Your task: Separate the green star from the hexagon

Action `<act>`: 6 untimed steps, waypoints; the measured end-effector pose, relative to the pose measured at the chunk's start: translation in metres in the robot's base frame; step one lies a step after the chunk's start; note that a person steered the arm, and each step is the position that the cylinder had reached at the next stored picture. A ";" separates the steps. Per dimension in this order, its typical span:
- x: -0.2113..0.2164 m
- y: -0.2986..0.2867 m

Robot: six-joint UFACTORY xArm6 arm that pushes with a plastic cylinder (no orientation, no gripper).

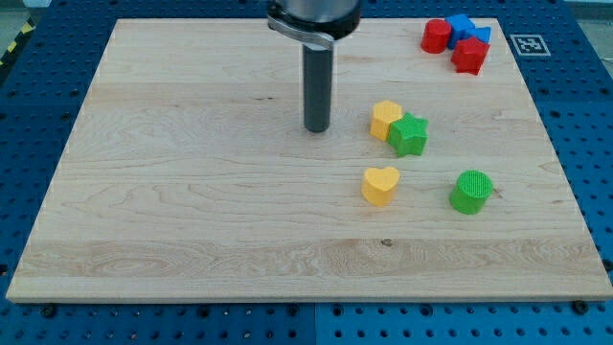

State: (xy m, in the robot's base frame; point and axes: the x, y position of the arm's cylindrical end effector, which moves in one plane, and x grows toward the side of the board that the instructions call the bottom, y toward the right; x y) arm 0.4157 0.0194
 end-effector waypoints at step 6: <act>0.050 0.122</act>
